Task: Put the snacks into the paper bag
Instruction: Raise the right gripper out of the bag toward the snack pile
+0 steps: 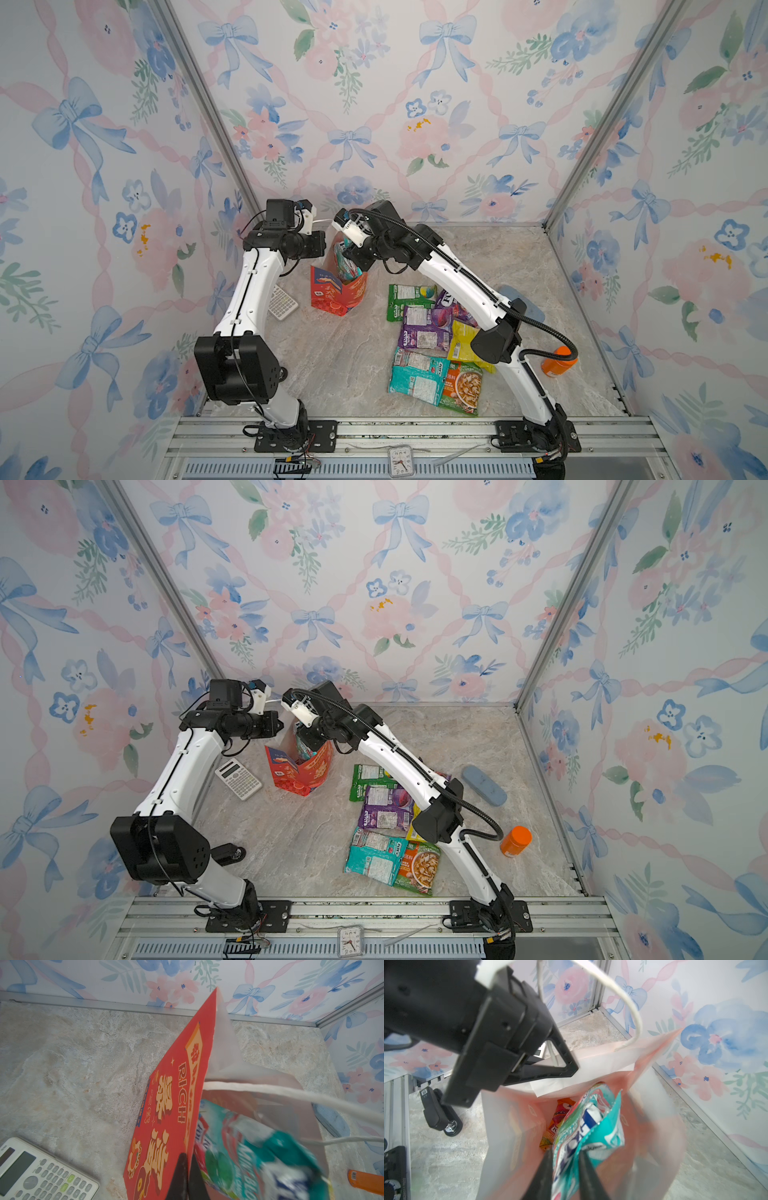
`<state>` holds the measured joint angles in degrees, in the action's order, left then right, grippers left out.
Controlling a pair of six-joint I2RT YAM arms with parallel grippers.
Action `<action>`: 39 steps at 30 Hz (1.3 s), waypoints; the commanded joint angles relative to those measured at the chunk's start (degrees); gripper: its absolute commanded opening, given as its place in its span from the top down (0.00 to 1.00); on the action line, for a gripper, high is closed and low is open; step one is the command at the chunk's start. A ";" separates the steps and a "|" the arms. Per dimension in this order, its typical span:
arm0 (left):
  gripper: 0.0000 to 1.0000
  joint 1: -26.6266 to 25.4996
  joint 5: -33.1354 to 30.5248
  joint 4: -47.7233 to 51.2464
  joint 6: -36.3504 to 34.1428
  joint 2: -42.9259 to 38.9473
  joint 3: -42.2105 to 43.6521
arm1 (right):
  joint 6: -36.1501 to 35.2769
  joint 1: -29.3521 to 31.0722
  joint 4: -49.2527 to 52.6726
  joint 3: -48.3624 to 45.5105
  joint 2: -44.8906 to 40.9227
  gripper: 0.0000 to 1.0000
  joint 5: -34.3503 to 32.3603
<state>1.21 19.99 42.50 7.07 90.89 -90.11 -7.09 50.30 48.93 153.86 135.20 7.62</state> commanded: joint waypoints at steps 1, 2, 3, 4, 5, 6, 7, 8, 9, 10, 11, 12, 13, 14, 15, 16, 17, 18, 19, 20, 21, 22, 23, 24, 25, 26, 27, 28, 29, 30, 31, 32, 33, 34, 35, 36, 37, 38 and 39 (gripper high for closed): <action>1.00 0.28 0.41 1.18 -0.64 -1.37 0.56 | 2.73 -0.33 -4.08 2.75 0.00 0.40 -2.83; 1.00 0.31 0.36 1.14 -0.65 -1.42 0.63 | 3.29 -0.45 -4.79 2.71 -0.78 0.37 -3.00; 1.00 0.24 0.31 1.13 -0.64 -1.35 0.55 | 3.83 -0.55 -5.49 2.74 -1.71 0.34 -3.08; 1.00 0.37 0.25 1.11 -0.65 -1.27 0.55 | 4.42 -0.64 -6.25 2.66 -2.91 0.32 -3.22; 1.00 0.41 0.24 1.13 -0.64 -1.31 0.59 | 4.92 -0.73 -6.87 2.56 -4.11 0.30 -3.41; 1.00 0.50 0.23 1.10 -0.65 -1.29 0.61 | 5.53 -0.82 -7.53 2.24 -5.46 0.25 -4.02; 1.00 0.52 0.23 1.11 -0.65 -1.16 0.60 | 5.93 -0.78 -7.89 1.66 -6.97 0.18 -4.83; 1.00 0.59 0.27 1.14 -0.57 -1.08 0.53 | 6.35 -0.91 -8.27 0.88 -8.30 0.13 -5.75; 1.00 0.63 0.33 1.18 -0.56 -1.00 0.46 | 6.74 -0.99 -8.85 -0.56 -10.03 0.10 -6.84; 1.00 0.66 0.27 1.16 -0.52 -1.05 0.38 | 7.12 -1.06 -9.43 -2.39 -11.95 0.08 -7.84; 1.00 0.69 0.31 1.18 -0.57 -0.97 0.41 | 7.46 -1.17 -9.88 -4.13 -13.68 0.08 -8.60; 1.00 0.76 0.36 1.13 -0.48 -0.84 0.38 | 7.93 -1.41 -10.39 -6.34 -15.70 0.08 -9.33; 1.00 0.72 0.39 1.12 -0.43 -0.72 0.37 | 8.39 -1.73 -10.60 -8.36 -17.52 0.08 -10.14; 1.00 0.74 0.45 1.16 -0.40 -0.65 0.36 | 9.04 -2.08 -10.41 -10.08 -18.90 0.08 -10.96; 1.00 0.72 0.58 1.10 -0.39 -0.63 0.33 | 9.95 -2.54 -9.79 -11.63 -20.43 0.08 -11.74; 1.00 0.79 0.68 1.11 -0.39 -0.56 0.30 | 10.97 -3.19 -9.11 -13.50 -21.86 0.09 -12.48; 1.00 0.80 0.81 1.14 -0.39 -0.65 0.29 | 12.06 -3.90 -8.66 -15.63 -23.37 0.10 -12.58; 1.00 0.78 0.70 1.11 -0.38 -0.63 0.35 | 12.97 -4.64 -8.51 -17.79 -24.54 0.11 -12.36; 1.00 0.83 0.67 1.13 -0.40 -0.64 0.37 | 14.36 -5.35 -8.34 -20.39 -25.94 0.12 -12.01; 1.00 0.81 0.73 1.11 -0.37 -0.63 0.32 | 15.54 -6.16 -8.32 -23.14 -27.17 0.13 -11.43; 1.00 0.86 0.80 1.16 -0.39 -0.68 0.32 | 16.53 -6.69 -8.32 -25.21 -28.20 0.13 -10.81; 1.00 0.81 0.85 1.13 -0.35 -0.61 0.37 | 17.51 -7.27 -8.23 -27.97 -29.23 0.15 -10.25; 1.00 0.81 1.01 1.14 -0.37 -0.60 0.37 | 18.70 -7.72 -8.22 -30.62 -30.20 0.16 -9.77; 1.00 0.81 1.11 1.12 -0.39 -0.54 0.41 | 19.49 -7.93 -8.43 -32.95 -31.09 0.17 -9.63; 1.00 0.86 1.12 1.15 -0.39 -0.58 0.44 | 20.54 -8.13 -9.14 -35.92 -32.07 0.18 -9.46; 1.00 0.88 1.18 1.17 -0.33 -0.58 0.50 | 21.51 -8.29 -10.14 -38.48 -32.99 0.19 -9.34; 1.00 0.86 1.28 1.18 -0.39 -0.61 0.46 | 22.82 -8.42 -11.55 -41.61 -33.91 0.21 -8.97; 1.00 0.83 1.36 1.10 -0.39 -0.56 0.48 | 24.26 -8.75 -13.21 -44.30 -34.53 0.22 -8.01; 1.00 0.87 1.45 1.12 -0.37 -0.60 0.52 | 25.44 -8.97 -14.30 -45.97 -34.90 0.24 -7.30; 1.00 0.76 1.57 1.12 -0.34 -0.67 0.52 | 26.93 -9.16 -15.34 -47.66 -34.93 0.28 -6.37; 1.00 0.80 1.63 1.10 -0.39 -0.63 0.46 | 28.02 -9.27 -16.28 -48.66 -34.72 0.32 -5.11; 1.00 0.81 1.68 1.16 -0.38 -0.66 0.47 | 28.85 -9.27 -17.15 -49.07 -34.30 0.34 -4.21; 1.00 0.88 1.72 1.13 -0.34 -0.65 0.49 | 29.56 -9.13 -17.69 -49.35 -33.61 0.36 -3.20; 1.00 0.86 1.79 1.15 -0.39 -0.64 0.53 | 30.05 -9.04 -17.97 -48.92 -32.75 0.37 -2.37; 1.00 0.82 1.81 1.15 -0.38 -0.70 0.53 | 30.40 -8.87 -18.14 -48.55 -32.01 0.37 -1.94; 1.00 0.81 1.81 1.14 -0.38 -0.77 0.55 | 30.68 -8.64 -18.09 -47.84 -31.16 0.37 -1.55; 1.00 0.81 1.85 1.10 -0.38 -0.80 0.59 | 30.80 -8.37 -18.08 -47.20 -30.43 0.38 -1.38; 1.00 0.81 1.86 1.13 -0.39 -0.80 0.55 | 30.95 -8.10 -18.24 -46.62 -29.84 0.38 -1.29; 1.00 0.81 1.91 1.16 -0.39 -0.95 0.57 | 31.16 -7.80 -18.18 -46.02 -29.24 0.38 -1.01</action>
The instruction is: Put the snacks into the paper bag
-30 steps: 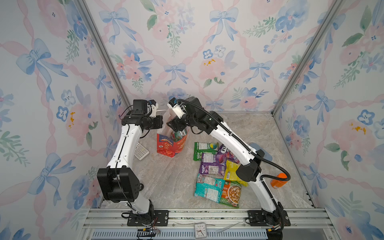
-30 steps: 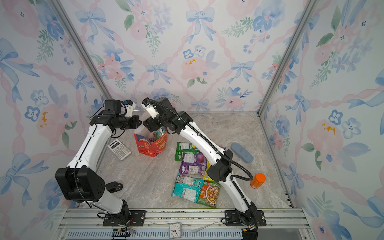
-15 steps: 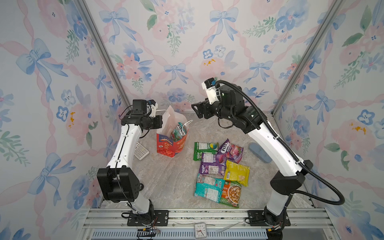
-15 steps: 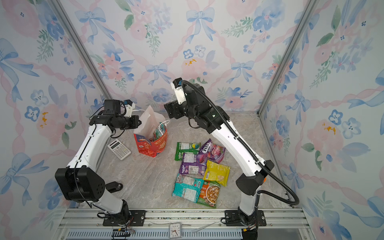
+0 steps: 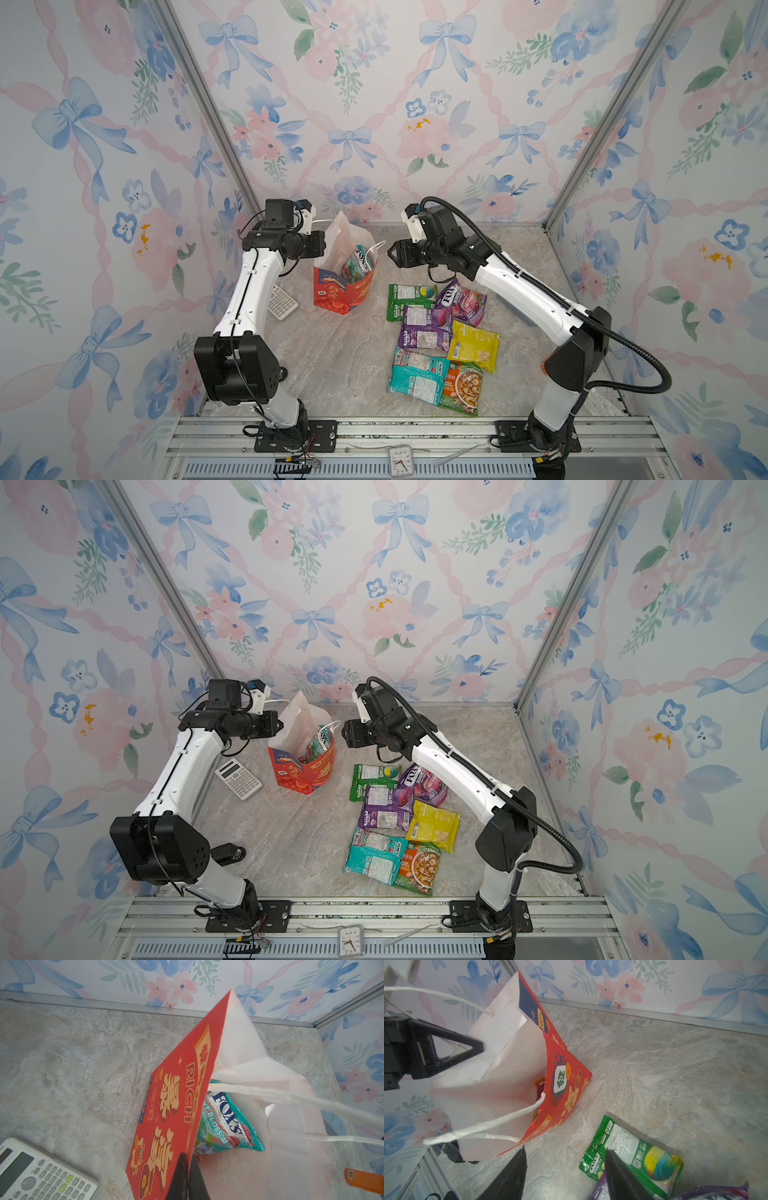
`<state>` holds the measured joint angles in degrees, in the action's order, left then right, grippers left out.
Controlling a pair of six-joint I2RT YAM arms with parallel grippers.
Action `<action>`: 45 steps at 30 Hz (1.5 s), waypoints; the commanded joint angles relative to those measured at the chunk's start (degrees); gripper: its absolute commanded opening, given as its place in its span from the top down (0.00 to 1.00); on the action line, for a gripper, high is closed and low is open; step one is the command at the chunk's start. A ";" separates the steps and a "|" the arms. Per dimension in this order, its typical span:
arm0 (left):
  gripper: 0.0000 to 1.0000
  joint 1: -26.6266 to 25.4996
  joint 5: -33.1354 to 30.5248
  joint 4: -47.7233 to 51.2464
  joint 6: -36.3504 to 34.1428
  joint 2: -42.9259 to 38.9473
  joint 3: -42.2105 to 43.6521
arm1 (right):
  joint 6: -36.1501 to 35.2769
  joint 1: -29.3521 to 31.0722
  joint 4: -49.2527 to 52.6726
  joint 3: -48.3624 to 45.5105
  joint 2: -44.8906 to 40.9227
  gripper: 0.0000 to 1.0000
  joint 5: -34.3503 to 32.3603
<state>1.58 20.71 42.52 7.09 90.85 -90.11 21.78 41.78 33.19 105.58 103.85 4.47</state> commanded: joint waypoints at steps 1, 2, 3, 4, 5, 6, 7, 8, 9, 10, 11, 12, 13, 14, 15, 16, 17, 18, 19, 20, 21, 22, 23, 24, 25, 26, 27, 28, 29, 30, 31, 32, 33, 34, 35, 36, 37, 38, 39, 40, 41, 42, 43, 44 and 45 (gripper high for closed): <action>1.00 0.44 1.18 1.15 -0.40 -0.91 0.54 | 2.43 0.99 -2.45 2.78 2.75 0.38 2.28; 1.00 0.44 1.18 1.14 -0.41 -0.82 0.59 | 2.50 1.28 -2.18 3.38 3.26 0.37 2.43; 1.00 0.45 1.33 1.11 -0.41 -0.90 0.56 | 2.63 1.62 -1.80 4.03 3.97 0.37 2.38; 1.00 0.46 1.26 1.08 -0.41 -0.94 0.62 | 2.77 1.87 -1.49 4.59 4.69 0.38 2.28; 1.00 0.39 1.42 1.15 -0.37 -1.01 0.67 | 3.07 2.04 -1.50 4.83 5.22 0.37 2.34; 1.00 0.44 1.35 1.13 -0.41 -1.02 0.60 | 3.31 2.13 -1.69 4.95 5.70 0.38 2.39; 1.00 0.44 1.35 1.14 -0.40 -1.04 0.63 | 3.60 2.28 -1.89 5.03 6.21 0.38 2.46; 1.00 0.47 1.40 1.10 -0.41 -1.15 0.62 | 3.78 2.38 -1.98 5.12 6.75 0.38 2.52; 1.00 0.46 1.36 1.08 -0.41 -1.17 0.67 | 3.96 2.52 -2.05 5.42 7.33 0.38 2.58; 1.00 0.44 1.50 1.12 -0.41 -1.21 0.63 | 4.10 2.60 -1.88 5.98 7.96 0.39 2.53; 1.00 0.45 1.44 1.08 -0.40 -1.28 0.65 | 4.14 2.61 -1.75 6.40 8.66 0.40 2.40; 1.00 0.44 1.53 1.13 -0.33 -1.25 0.63 | 4.21 2.78 -1.53 7.11 9.35 0.40 2.54; 1.00 0.44 1.57 1.12 -0.41 -1.26 0.63 | 4.23 2.91 -1.20 7.80 10.11 0.41 2.51; 1.00 0.44 1.61 1.08 -0.41 -1.29 0.71 | 4.19 2.99 -0.87 8.57 10.83 0.42 2.45; 1.00 0.44 1.62 1.09 -0.37 -1.37 0.62 | 4.08 3.09 -0.36 9.62 11.67 0.44 2.46; 1.00 0.44 1.66 1.11 -0.41 -1.35 0.57 | 3.87 3.28 0.22 10.63 12.42 0.46 2.28; 1.00 0.44 1.70 1.13 -0.40 -1.30 0.55 | 3.80 3.31 0.58 11.55 13.02 0.48 2.21; 1.00 0.44 1.73 1.10 -0.39 -1.37 0.59 | 3.74 3.45 0.65 12.14 13.53 0.51 2.18; 1.00 0.44 1.87 1.10 -0.33 -1.38 0.55 | 3.85 3.54 0.51 12.49 13.86 0.55 2.18; 1.00 0.48 1.96 1.16 -0.31 -1.43 0.56 | 3.96 3.56 0.30 12.75 14.03 0.58 2.21; 1.00 0.49 2.15 1.13 -0.26 -1.38 0.62 | 4.05 3.55 0.30 13.04 14.30 0.62 2.28; 1.00 0.44 2.14 1.08 -0.32 -1.38 0.55 | 4.05 3.49 0.44 13.43 14.59 0.66 2.21; 1.00 0.41 2.23 1.12 -0.24 -1.39 0.55 | 4.04 3.55 0.79 13.81 14.93 0.68 2.21; 1.00 0.47 2.32 1.16 -0.24 -1.38 0.56 | 4.07 3.45 1.12 14.24 15.18 0.71 2.28; 1.00 0.50 2.56 1.07 -0.16 -1.51 0.49 | 4.06 3.40 1.38 14.46 15.49 0.74 2.50; 1.00 0.44 2.66 1.10 -0.15 -1.47 0.47 | 4.14 3.46 1.56 14.74 15.71 0.77 2.63; 1.00 0.46 2.83 1.14 -0.15 -1.46 0.48 | 4.19 3.41 1.68 14.92 15.93 0.82 2.90; 1.00 0.51 3.01 1.10 -0.13 -1.63 0.52 | 4.23 3.40 1.83 15.22 16.03 0.87 3.06; 1.00 0.44 3.17 1.09 -0.15 -1.67 0.46 | 4.28 3.40 1.88 15.46 16.05 0.92 3.20; 1.00 0.44 3.40 1.11 -0.02 -1.70 0.41 | 4.24 3.41 1.84 15.58 16.03 0.96 3.21; 1.00 0.48 3.67 1.09 -0.06 -1.69 0.34 | 4.23 3.40 1.81 15.78 15.92 1.00 3.26; 1.00 0.44 3.80 1.09 -0.06 -1.77 0.29 | 4.16 3.44 1.89 16.03 15.77 1.00 3.20; 1.00 0.44 3.98 1.15 -0.06 -1.75 0.20 | 3.99 3.45 2.06 16.34 15.61 1.00 3.09; 1.00 0.45 4.14 1.09 0.03 -1.83 0.18 | 3.78 3.44 2.36 16.83 15.46 1.00 3.07; 1.00 0.44 4.54 1.07 0.11 -1.82 0.08 | 3.58 3.48 2.77 17.36 15.33 1.00 3.11; 1.00 0.46 5.05 1.08 0.20 -1.91 0.10 | 3.47 3.41 3.12 17.88 15.09 1.00 3.11; 1.00 0.44 5.94 1.14 0.37 -2.09 0.12 | 3.28 3.41 3.63 18.38 14.81 1.00 3.12; 1.00 0.48 7.15 1.13 0.47 -2.36 0.35 | 3.19 3.54 4.01 18.80 14.42 1.00 3.07; 1.00 0.42 7.97 1.15 0.55 -2.62 0.29 | 3.10 3.63 4.37 18.87 14.07 1.00 3.00; 1.00 0.26 8.59 1.07 0.79 -2.93 0.30 | 3.08 3.66 4.64 18.87 13.34 1.00 3.03; 1.00 0.18 9.18 1.09 0.82 -3.39 0.21 | 2.90 3.74 4.85 18.71 12.61 1.00 2.93; 1.00 0.06 9.55 1.13 0.90 -3.75 0.04 | 2.92 3.96 5.04 18.47 11.89 1.00 2.85; 1.00 -0.01 9.97 1.10 1.05 -4.32 -0.10 | 2.70 4.23 5.17 18.09 10.93 1.00 2.89; 1.00 -0.14 10.62 1.16 1.21 -4.97 -0.22 | 2.44 4.48 5.38 17.85 10.01 1.00 2.69; 1.00 -0.23 11.40 1.14 1.15 -5.57 -0.13 | 2.15 4.87 5.55 17.62 9.13 1.00 2.42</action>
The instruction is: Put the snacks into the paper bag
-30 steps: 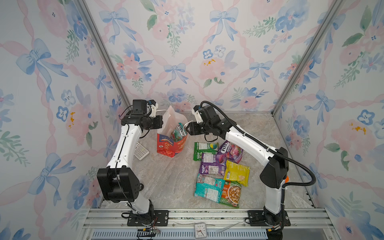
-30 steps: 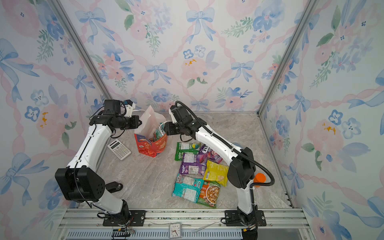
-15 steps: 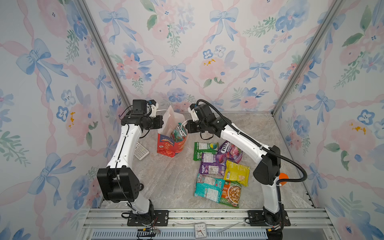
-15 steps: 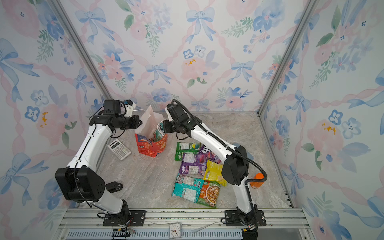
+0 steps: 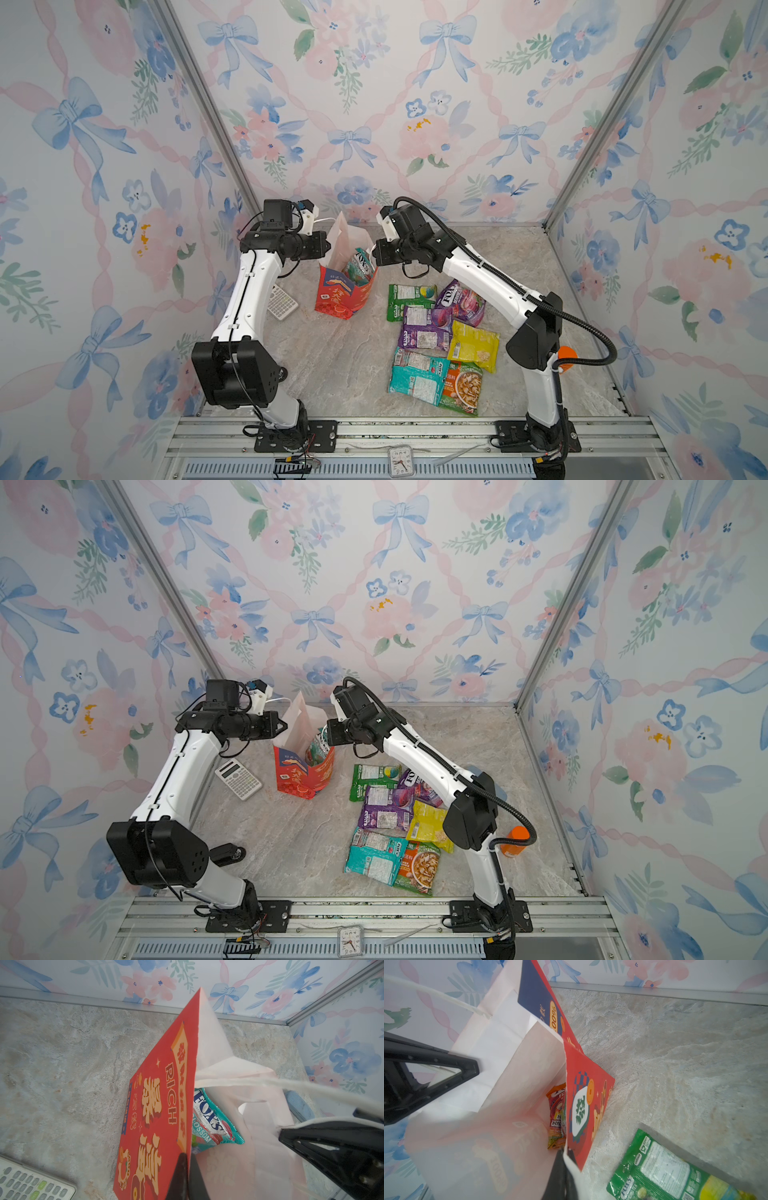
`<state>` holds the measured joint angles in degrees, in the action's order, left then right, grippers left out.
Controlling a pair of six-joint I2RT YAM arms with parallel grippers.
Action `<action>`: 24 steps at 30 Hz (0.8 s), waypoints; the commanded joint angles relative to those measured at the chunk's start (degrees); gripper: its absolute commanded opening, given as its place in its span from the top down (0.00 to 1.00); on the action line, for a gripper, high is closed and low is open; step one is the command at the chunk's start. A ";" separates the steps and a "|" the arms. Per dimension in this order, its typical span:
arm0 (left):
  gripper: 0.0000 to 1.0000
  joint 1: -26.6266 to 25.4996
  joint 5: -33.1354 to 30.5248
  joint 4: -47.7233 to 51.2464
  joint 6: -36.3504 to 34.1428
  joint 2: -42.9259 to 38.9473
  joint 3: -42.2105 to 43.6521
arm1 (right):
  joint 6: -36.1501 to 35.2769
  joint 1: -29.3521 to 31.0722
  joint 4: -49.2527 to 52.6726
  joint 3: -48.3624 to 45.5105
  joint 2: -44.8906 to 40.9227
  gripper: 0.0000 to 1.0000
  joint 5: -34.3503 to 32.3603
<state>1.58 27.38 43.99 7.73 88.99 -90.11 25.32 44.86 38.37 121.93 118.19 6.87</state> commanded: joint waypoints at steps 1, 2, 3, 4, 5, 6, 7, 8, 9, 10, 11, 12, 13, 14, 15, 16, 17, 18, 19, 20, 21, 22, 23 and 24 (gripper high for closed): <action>1.00 -0.41 5.58 -0.37 0.42 -4.35 -0.03 | -1.59 2.15 0.54 0.80 -6.14 1.00 -0.42; 1.00 -0.59 6.18 -0.31 0.35 -5.02 0.25 | -1.76 2.60 0.86 0.44 -7.05 1.00 -0.81; 1.00 -0.85 6.50 -0.36 0.05 -5.37 0.49 | -2.18 3.02 1.15 0.17 -7.92 1.00 -1.43; 1.00 -1.15 6.47 -0.31 -0.21 -5.75 0.88 | -2.84 3.90 1.35 -0.17 -8.91 1.00 -2.72; 1.00 -1.55 6.15 -0.48 -0.34 -5.84 1.18 | -3.39 4.48 1.52 -0.44 -9.58 1.00 -3.87; 1.00 -1.73 5.90 -0.60 -0.31 -5.80 1.47 | -3.52 4.80 1.68 -0.46 -9.94 1.00 -4.06; 1.00 -2.08 5.89 -0.61 -0.25 -5.52 1.72 | -3.43 4.88 2.02 -0.38 -10.13 1.00 -3.97; 1.00 -2.42 6.06 -0.62 -0.21 -5.14 1.94 | -3.33 4.88 2.57 -0.22 -10.04 1.00 -3.99; 1.00 -2.70 6.26 -0.60 -0.25 -4.93 2.23 | -3.35 4.99 3.11 -0.12 -10.00 1.00 -4.10; 1.00 -3.12 6.46 -0.54 -0.25 -4.79 2.60 | -3.43 5.13 3.80 -0.11 -9.99 1.00 -4.49; 1.00 -3.57 6.40 -0.54 -0.34 -4.79 3.11 | -3.53 5.27 4.31 -0.18 -10.10 1.00 -4.92; 1.00 -3.88 6.29 -0.51 -0.49 -4.84 3.51 | -3.55 5.28 4.43 -0.47 -10.25 1.00 -5.13; 1.00 -4.24 6.07 -0.64 -0.60 -4.73 3.99 | -3.34 5.28 4.12 -1.20 -10.51 1.00 -5.11; 1.00 -4.60 5.94 -0.56 -0.69 -4.67 4.47 | -3.03 5.24 3.68 -2.03 -10.76 1.00 -5.16; 1.00 -4.77 5.85 -0.55 -0.77 -4.47 4.89 | -2.85 5.24 3.35 -2.66 -10.79 1.00 -5.14; 1.00 -4.97 5.61 -0.53 -0.78 -4.17 5.36 | -2.69 5.15 3.14 -3.24 -10.64 1.00 -4.95; 1.00 -5.05 5.33 -0.56 -0.77 -4.12 5.60 | -2.48 5.17 3.03 -3.55 -10.39 1.00 -4.76; 1.00 -5.10 5.23 -0.48 -0.78 -4.00 5.92 | -2.32 5.15 2.81 -3.79 -9.98 1.00 -4.32; 1.00 -5.19 4.99 -0.50 -0.87 -4.09 6.08 | -2.13 5.09 2.53 -3.97 -9.55 1.00 -3.89; 1.00 -5.19 4.71 -0.50 -0.87 -4.15 6.21 | -1.96 5.04 2.48 -3.94 -9.01 1.00 -3.34; 1.00 -5.19 4.47 -0.50 -0.90 -4.39 6.32 | -1.83 5.03 2.26 -3.82 -8.46 1.00 -2.90; 1.00 -5.19 4.28 -0.50 -1.03 -4.61 6.43 | -1.85 5.08 2.15 -3.65 -7.97 1.00 -2.62; 1.00 -5.19 4.26 -0.54 -1.18 -4.77 6.56 | -1.69 5.06 2.02 -3.49 -7.51 1.00 -2.38; 1.00 -5.18 4.18 -0.49 -1.37 -4.95 6.69 | -1.65 5.00 1.97 -3.41 -7.00 1.00 -2.30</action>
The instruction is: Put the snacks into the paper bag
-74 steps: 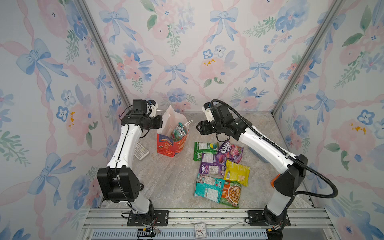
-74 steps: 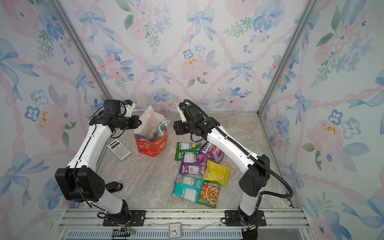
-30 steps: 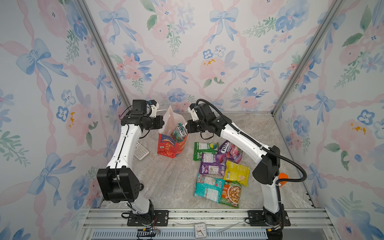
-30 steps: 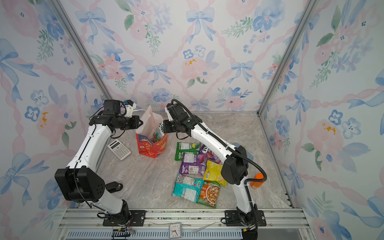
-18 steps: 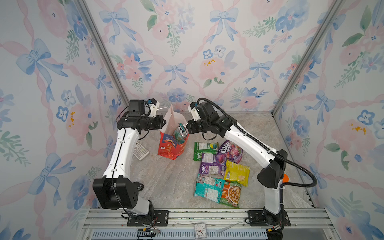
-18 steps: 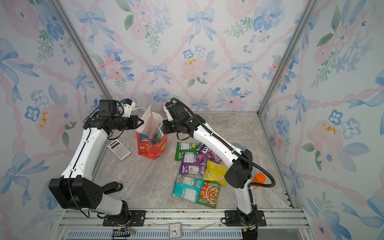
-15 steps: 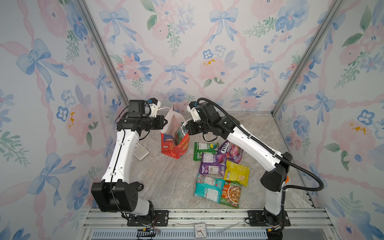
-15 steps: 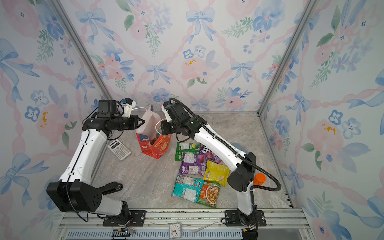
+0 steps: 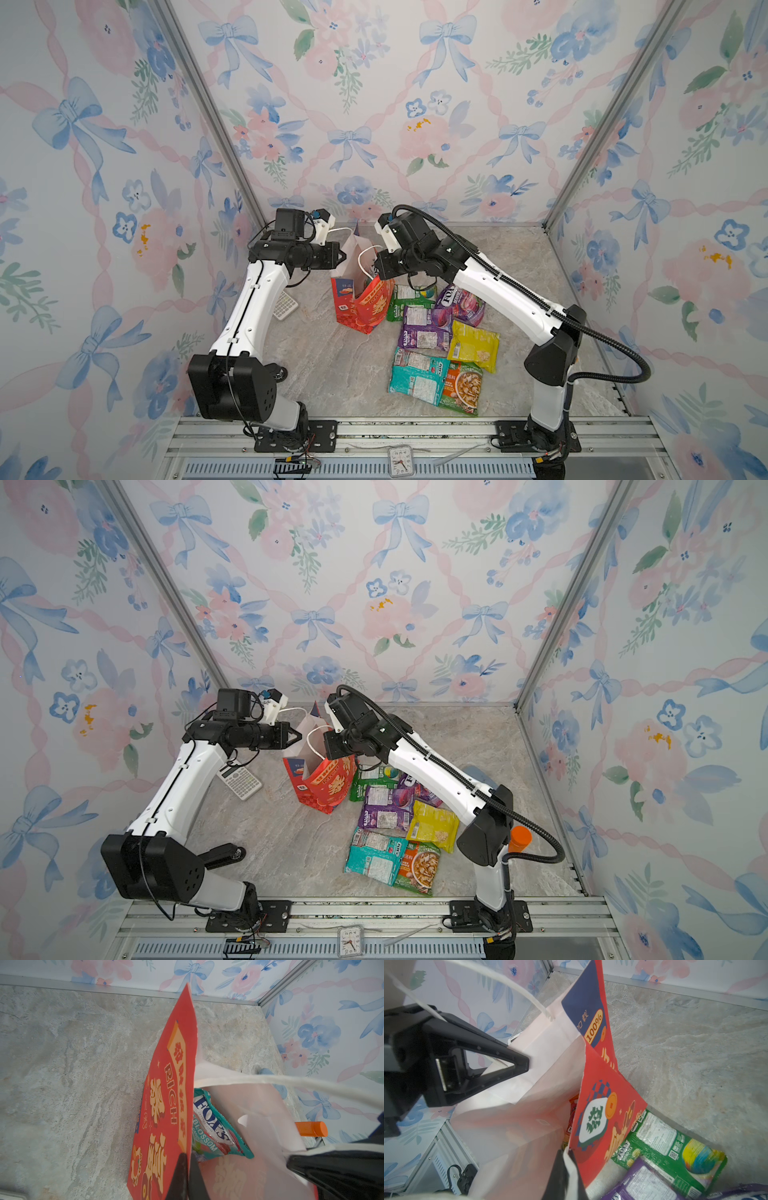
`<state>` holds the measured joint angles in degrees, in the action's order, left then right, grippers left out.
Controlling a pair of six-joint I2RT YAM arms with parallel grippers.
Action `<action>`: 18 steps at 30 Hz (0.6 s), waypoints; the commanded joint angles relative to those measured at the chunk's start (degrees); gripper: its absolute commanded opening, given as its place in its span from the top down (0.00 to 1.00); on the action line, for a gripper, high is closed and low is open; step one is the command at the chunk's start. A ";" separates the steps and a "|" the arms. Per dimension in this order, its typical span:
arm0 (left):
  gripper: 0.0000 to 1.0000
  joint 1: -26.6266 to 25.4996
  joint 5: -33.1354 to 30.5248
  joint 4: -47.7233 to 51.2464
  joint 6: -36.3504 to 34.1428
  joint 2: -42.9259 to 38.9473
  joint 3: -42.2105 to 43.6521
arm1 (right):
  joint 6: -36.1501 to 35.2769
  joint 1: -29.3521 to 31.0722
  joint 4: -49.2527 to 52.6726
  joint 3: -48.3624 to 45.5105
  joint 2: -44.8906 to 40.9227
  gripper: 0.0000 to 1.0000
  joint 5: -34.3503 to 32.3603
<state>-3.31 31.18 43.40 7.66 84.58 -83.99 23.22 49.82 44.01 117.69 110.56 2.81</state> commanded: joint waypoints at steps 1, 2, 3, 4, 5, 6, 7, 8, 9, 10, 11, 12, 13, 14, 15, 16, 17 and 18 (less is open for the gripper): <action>1.00 -0.29 0.12 0.06 -1.40 -0.60 0.76 | 0.44 0.01 -3.71 0.95 1.14 1.00 1.91; 1.00 -0.29 -0.17 0.11 -1.50 -0.54 0.96 | 0.52 -0.07 -3.75 1.05 1.67 1.00 2.10; 1.00 -0.29 -0.60 0.06 -1.52 -0.48 1.26 | 0.74 -0.21 -3.84 1.17 2.18 1.00 2.37; 1.00 -0.28 -1.15 0.11 -1.60 -0.39 1.65 | 0.81 -0.30 -3.93 1.22 2.66 1.00 2.53; 1.00 -0.27 -1.62 0.04 -1.60 -0.36 2.04 | 0.87 -0.44 -4.02 1.31 3.09 1.00 2.60; 1.00 -0.28 -2.17 0.05 -1.68 -0.36 2.45 | 1.04 -0.70 -4.23 1.32 3.57 1.00 2.80; 1.00 -0.30 -2.66 0.09 -1.75 -0.33 2.76 | 1.33 -1.06 -4.42 1.31 3.97 1.00 3.13; 1.00 -0.29 -3.14 0.10 -1.85 -0.33 3.03 | 1.47 -1.28 -4.69 1.25 4.18 0.99 3.24; 1.00 -0.29 -3.90 0.06 -1.92 -0.27 3.12 | 1.69 -1.64 -5.08 1.31 4.46 0.96 3.49; 1.00 -0.29 -4.95 0.08 -1.95 -0.13 3.29 | 1.81 -2.02 -5.44 1.27 4.57 0.94 3.99; 1.00 -0.29 -6.03 0.11 -1.92 -0.12 3.26 | 1.90 -2.30 -5.71 1.46 4.57 0.92 4.38; 1.00 -0.21 -7.02 0.08 -1.95 -0.11 3.22 | 1.86 -2.65 -5.86 1.61 4.44 0.86 4.64; 1.00 -0.05 -7.84 0.10 -1.94 -0.22 3.26 | 1.82 -2.96 -6.03 1.60 4.13 0.77 4.76; 1.00 0.10 -8.37 0.11 -1.86 -0.35 3.23 | 1.83 -3.27 -6.25 1.38 3.60 0.68 4.67; 1.00 0.42 -8.90 0.11 -1.77 -0.51 3.13 | 1.67 -3.69 -6.66 0.83 2.67 0.59 4.65; 1.00 0.51 -9.25 0.06 -1.71 -0.63 3.04 | 1.58 -4.05 -7.21 -0.12 1.45 0.52 4.55; 1.00 0.70 -9.63 0.09 -1.68 -0.72 2.90 | 1.56 -4.44 -7.93 -1.59 0.14 0.47 4.45; 1.00 0.84 -10.05 0.03 -1.68 -0.64 2.69 | 1.68 -4.96 -9.19 -3.63 -1.65 0.42 4.32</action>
<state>-3.16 24.45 42.78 7.11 84.53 -81.84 24.77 46.28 37.91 116.68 113.71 6.81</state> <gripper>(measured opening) 0.048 0.562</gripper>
